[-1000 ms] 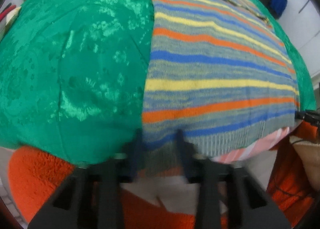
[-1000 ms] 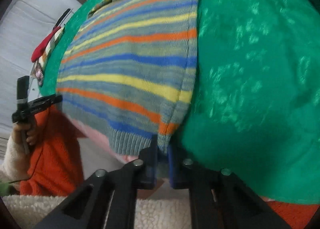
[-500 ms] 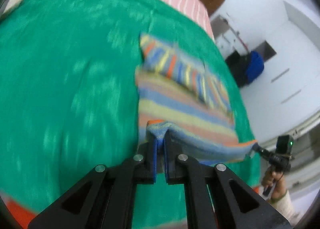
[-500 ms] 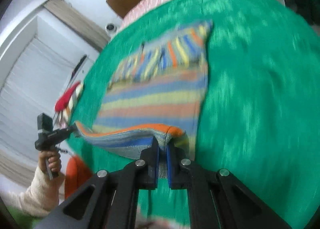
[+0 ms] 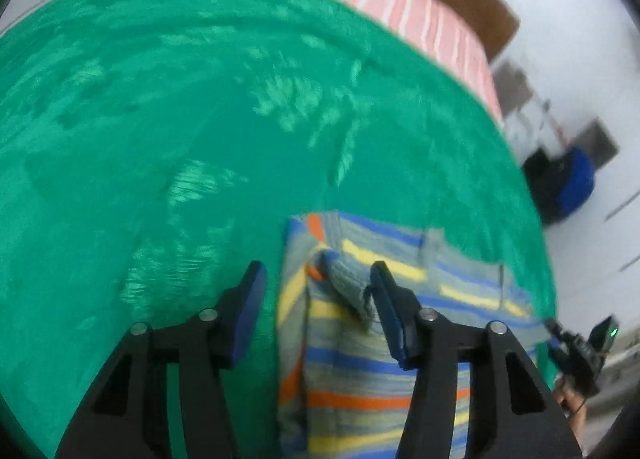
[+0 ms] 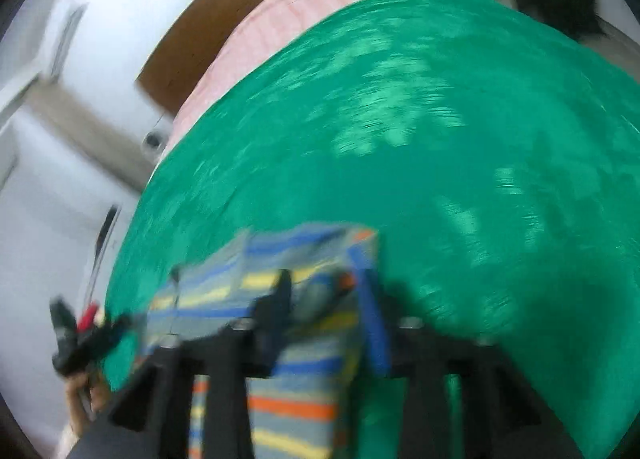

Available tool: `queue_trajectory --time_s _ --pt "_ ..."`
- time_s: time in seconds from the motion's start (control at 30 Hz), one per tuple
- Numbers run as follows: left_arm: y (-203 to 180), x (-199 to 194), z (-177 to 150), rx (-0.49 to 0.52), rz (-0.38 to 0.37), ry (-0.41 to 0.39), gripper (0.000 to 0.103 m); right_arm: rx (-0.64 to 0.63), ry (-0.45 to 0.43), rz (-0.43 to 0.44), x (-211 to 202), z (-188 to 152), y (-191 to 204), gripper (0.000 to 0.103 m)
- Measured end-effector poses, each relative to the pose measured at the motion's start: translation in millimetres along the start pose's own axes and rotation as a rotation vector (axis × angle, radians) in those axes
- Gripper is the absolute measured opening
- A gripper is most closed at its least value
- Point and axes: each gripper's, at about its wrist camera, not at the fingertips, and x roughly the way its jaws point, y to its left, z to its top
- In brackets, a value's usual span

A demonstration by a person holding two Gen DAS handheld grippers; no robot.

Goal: Fold small clothes

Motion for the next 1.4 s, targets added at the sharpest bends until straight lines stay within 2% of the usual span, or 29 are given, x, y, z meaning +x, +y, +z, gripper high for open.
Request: queue_trajectory --time_s 0.07,0.1,0.13,0.2,0.23,0.3,0.37,0.4,0.47,0.5,0.53,0.6,0.63,0.7,0.77,0.83,0.9,0.97,1.03,1.07,1.13,1.2,1.27,1.4 --pt "6.0 -26.3 -14.4 0.052 -0.001 -0.041 0.061 -0.016 -0.04 -0.015 -19.3 -1.9 -3.3 0.039" --pt "7.0 -38.6 -24.7 0.089 0.002 -0.054 0.061 -0.082 -0.028 -0.008 -31.3 -5.6 5.2 0.039" --pt "4.8 -48.8 -35.6 0.133 -0.008 -0.063 0.067 -0.127 -0.01 0.004 -36.7 -9.1 12.8 0.039" --pt "-2.3 -58.4 -61.3 0.233 -0.035 -0.053 0.077 -0.271 0.109 0.057 -41.3 -21.6 45.9 0.039" --pt "-6.3 -58.6 -76.0 0.281 -0.026 -0.038 0.077 -0.319 0.187 0.091 -36.1 -28.0 61.0 0.039" --pt "-14.2 -49.8 -105.0 0.381 0.053 0.02 0.076 -0.369 0.389 0.133 -7.5 -41.9 91.2 0.041" --pt "-6.9 -55.7 -126.3 0.391 0.098 0.038 0.072 -0.346 0.537 0.116 32.9 -49.0 106.3 0.041" --pt "0.7 -63.2 -135.0 0.364 0.088 0.033 0.073 -0.334 0.553 0.08 54.3 -46.5 112.1 0.041" --pt "16.0 -77.9 -146.1 0.305 0.065 0.013 0.077 -0.31 0.5 0.056 86.0 -29.9 120.4 0.04" --pt "23.0 -83.5 -149.3 0.288 0.074 -0.006 0.084 -0.284 0.408 0.05 94.8 -13.2 125.8 0.04" --pt "26.9 -85.9 -152.3 0.278 0.096 -0.036 0.09 -0.255 0.323 0.05 93.9 -1.8 129.3 0.04" --pt "42.6 -94.3 -158.4 0.264 0.156 -0.107 0.094 -0.197 0.171 0.075 82.1 15.4 139.6 0.042" --pt "51.7 -93.7 -160.9 0.252 0.168 -0.123 0.094 -0.192 0.139 0.096 73.9 17.6 147.8 0.042" --pt "66.7 -88.5 -167.7 0.224 0.16 -0.142 0.094 -0.245 0.181 0.13 62.3 9.4 168.3 0.042" --pt "73.7 -87.8 -174.3 0.214 0.129 -0.183 0.096 -0.344 0.274 0.125 58.9 -11.3 193.0 0.043" --pt "71.8 -84.8 -173.7 0.225 0.128 -0.182 0.099 -0.433 0.397 0.133 67.1 -39.5 217.3 0.045" --pt "70.7 -84.2 -176.1 0.24 0.125 -0.184 0.101 -0.515 0.484 0.136 88.6 -62.7 241.5 0.045" --pt "72.3 -86.3 -179.7 0.25 0.12 -0.188 0.102 -0.584 0.53 0.135 118.4 -85.9 266.2 0.045" --pt "71.8 -86.2 -179.5 0.249 0.111 -0.195 0.102 -0.598 0.557 0.121 154.5 -93.0 280.1 0.045" --pt "70.6 -85.9 -176.3 0.247 0.105 -0.197 0.102 -0.609 0.543 0.084 170.9 -98.2 288.5 0.045" --pt "71.6 -86.2 -176.2 0.241 0.093 -0.199 0.102 -0.597 0.427 0.034 181.5 -106.8 299.6 0.046" --pt "71.4 -89.2 -183.4 0.242 0.093 -0.199 0.102 -0.594 0.329 0.113 159.9 -117.1 309.2 0.046" --pt "70.5 -88.5 -183.4 0.245 0.098 -0.197 0.102 -0.652 0.252 0.189 122.0 -130.3 316.7 0.046" --pt "74.6 -87.3 -178.9 0.239 0.09 -0.198 0.102 -0.787 0.205 0.249 55.4 -174.0 312.8 0.046"
